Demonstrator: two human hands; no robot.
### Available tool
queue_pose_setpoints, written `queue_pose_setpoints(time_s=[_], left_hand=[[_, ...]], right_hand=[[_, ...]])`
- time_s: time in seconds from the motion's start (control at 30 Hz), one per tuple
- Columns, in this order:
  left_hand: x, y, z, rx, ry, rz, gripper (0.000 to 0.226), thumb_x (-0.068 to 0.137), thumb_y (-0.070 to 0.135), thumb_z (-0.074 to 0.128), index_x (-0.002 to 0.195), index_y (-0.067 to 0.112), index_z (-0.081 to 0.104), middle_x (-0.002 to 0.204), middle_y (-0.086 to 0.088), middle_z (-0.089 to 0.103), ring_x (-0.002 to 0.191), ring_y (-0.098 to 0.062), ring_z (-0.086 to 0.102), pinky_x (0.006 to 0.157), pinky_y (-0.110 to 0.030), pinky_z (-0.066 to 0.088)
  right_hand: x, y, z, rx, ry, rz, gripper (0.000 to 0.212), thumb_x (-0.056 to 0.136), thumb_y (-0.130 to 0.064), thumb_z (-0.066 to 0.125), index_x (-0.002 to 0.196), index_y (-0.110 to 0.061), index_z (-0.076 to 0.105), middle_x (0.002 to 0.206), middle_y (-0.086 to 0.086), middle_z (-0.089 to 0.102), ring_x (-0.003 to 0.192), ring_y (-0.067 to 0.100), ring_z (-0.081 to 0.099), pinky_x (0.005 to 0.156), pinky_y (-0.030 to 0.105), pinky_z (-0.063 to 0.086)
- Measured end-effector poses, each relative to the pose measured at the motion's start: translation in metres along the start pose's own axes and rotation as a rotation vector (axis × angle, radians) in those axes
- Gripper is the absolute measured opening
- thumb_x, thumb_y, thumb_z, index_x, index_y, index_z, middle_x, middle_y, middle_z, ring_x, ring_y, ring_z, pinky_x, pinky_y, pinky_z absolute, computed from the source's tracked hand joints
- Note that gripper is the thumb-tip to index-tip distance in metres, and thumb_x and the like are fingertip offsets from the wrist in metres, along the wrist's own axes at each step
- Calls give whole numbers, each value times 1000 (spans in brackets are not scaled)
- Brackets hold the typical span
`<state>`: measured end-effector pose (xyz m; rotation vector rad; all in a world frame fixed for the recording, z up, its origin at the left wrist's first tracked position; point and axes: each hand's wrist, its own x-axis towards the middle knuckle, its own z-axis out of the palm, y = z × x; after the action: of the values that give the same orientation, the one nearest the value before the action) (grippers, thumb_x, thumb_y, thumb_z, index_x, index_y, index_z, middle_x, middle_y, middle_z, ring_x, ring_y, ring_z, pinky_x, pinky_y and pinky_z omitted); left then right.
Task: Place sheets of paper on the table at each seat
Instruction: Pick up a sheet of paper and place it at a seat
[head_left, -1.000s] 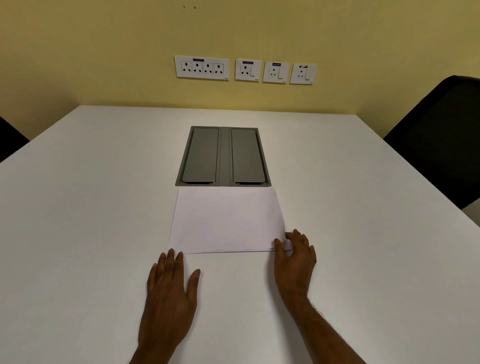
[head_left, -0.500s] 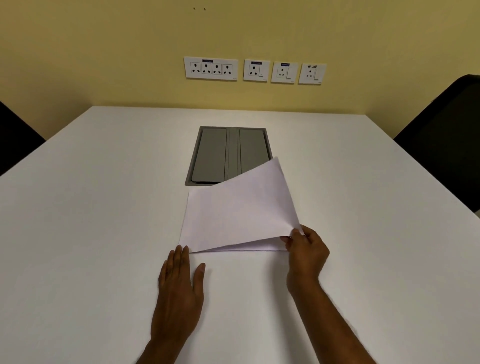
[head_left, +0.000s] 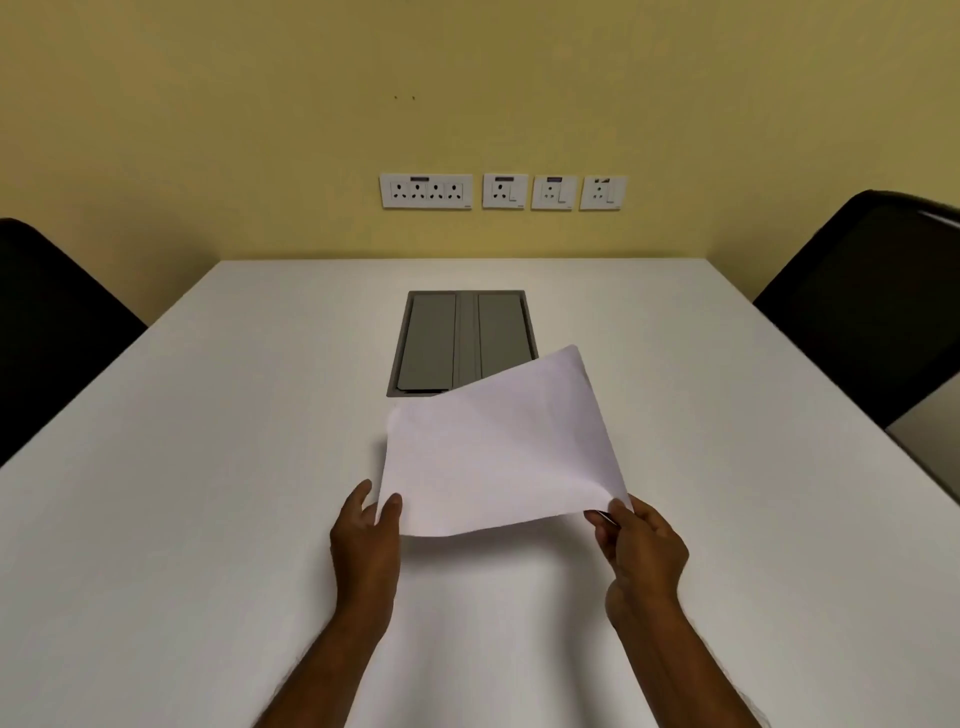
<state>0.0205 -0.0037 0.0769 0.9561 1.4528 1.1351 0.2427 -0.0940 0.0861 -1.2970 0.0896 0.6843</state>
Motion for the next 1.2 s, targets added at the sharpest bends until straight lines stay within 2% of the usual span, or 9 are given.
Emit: queue_pose_setpoints(time_s=[0.1,0.23,0.37,0.47,0.57,0.77,0.97,1.1,1.2], left_hand=[[-34,22,-9,-18,-3,-8,38,92,4,64,129,14,62,125,-12,68,110,-28,66,101,-46,53],[-88,51,-19,-76,-2,-7,35,91,2,63,125,9,65,117,-8,71,98,-23,68,97,-42,54],[-152,81,-32,-190,-32,8,32,92,0,61,123,7,66,107,-2,72,92,-15,68,82,-31,54],[-196,100,-43,-270,-64,20,31,93,0,60,123,9,66,109,-2,72,95,-15,69,77,-29,54],[-238,120,-57,-318,-79,31,30,94,1,59,122,10,66,113,-5,72,100,-21,70,75,-29,55],[-321,141,-89,-360,-140,68,36,95,-1,56,129,10,63,124,-7,69,111,-25,67,88,-36,55],[-383,140,-124,-405,-263,93,41,94,-3,56,131,15,62,127,-8,68,113,-24,67,90,-35,55],[-422,137,-144,-436,-347,86,41,94,-2,58,129,18,64,127,-6,68,114,-23,67,89,-35,57],[-453,133,-150,-452,-384,67,40,94,-2,58,128,18,64,127,-5,69,115,-23,67,81,-28,60]], right_hand=[[-29,-26,-22,18,-5,-4,13,91,1,64,93,-11,70,101,17,74,73,26,73,64,26,55],[-69,-61,-56,29,6,-24,8,91,-2,64,94,-8,69,104,17,73,76,27,72,60,22,57],[-112,-101,-95,78,7,-19,8,90,-2,65,93,-8,69,105,16,73,75,24,73,59,21,59],[-144,-128,-122,120,-28,-8,16,88,3,63,101,-5,68,104,15,74,71,21,76,61,24,62],[-179,-155,-150,129,-40,-30,27,86,9,60,107,-5,67,107,16,72,82,27,75,64,27,63],[-252,-189,-208,90,-33,-175,34,85,15,57,111,-5,67,97,6,70,95,31,72,63,25,62],[-320,-200,-268,63,0,-290,35,86,13,62,106,-15,67,97,-2,69,90,22,71,62,22,60],[-361,-203,-314,184,38,-209,33,83,9,67,105,-15,69,101,5,70,90,26,72,70,32,63],[-381,-207,-345,284,34,-113,27,86,4,69,106,-14,69,102,9,73,91,29,74,82,42,62]])
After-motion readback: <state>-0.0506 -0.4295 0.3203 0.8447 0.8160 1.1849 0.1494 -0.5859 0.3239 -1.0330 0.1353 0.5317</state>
